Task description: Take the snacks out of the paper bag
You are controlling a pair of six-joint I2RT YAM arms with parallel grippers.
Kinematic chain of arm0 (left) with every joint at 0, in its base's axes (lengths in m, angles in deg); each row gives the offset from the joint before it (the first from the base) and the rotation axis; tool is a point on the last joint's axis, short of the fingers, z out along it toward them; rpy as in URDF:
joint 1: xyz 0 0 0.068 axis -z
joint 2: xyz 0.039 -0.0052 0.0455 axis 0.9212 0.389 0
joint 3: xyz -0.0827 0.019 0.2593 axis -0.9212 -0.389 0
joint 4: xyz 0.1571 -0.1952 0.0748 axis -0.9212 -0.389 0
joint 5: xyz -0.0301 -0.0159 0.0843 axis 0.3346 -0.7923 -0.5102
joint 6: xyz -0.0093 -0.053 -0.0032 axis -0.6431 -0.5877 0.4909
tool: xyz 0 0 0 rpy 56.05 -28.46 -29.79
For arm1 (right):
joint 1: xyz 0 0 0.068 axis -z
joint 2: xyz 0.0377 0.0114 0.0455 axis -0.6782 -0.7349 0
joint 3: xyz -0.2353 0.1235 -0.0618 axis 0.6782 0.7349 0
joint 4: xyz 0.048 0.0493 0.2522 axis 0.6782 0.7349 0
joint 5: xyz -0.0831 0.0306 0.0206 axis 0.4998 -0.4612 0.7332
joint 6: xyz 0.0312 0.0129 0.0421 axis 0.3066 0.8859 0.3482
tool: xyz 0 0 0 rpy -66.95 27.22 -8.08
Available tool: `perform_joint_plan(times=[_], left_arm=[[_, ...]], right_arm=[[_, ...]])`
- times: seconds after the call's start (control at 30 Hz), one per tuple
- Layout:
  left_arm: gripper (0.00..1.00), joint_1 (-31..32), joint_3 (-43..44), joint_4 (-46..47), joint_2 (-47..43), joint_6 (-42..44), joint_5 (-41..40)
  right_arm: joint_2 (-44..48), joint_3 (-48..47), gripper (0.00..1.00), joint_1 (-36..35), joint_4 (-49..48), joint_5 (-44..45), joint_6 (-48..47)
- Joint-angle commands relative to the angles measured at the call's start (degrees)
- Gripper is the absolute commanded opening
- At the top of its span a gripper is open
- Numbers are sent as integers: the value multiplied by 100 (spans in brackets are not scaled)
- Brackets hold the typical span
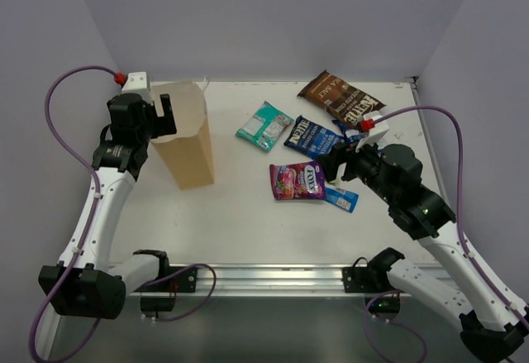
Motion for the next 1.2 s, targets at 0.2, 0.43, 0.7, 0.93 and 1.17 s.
perform_joint_plan(times=[0.2, 0.43, 0.7, 0.93, 1.17], left_arm=[[100, -39, 494, -715, -59, -56, 318], [100, -39, 819, -1348, -366, -38, 177], [100, -39, 1373, -1622, -1173, -179, 81], [100, 14, 2443, -1849, -1369, 58, -244], [100, 321, 3403, -1832, -1351, 181, -367]], right_arm=[[136, -467, 80, 25, 180, 319, -221], [136, -1063, 90, 17, 356, 836, -388], [347, -2074, 99, 25, 313, 2339, -880], [760, -2514, 99, 25, -109, 2973, -2004], [1375, -2603, 99, 16, -592, 3158, -2611]])
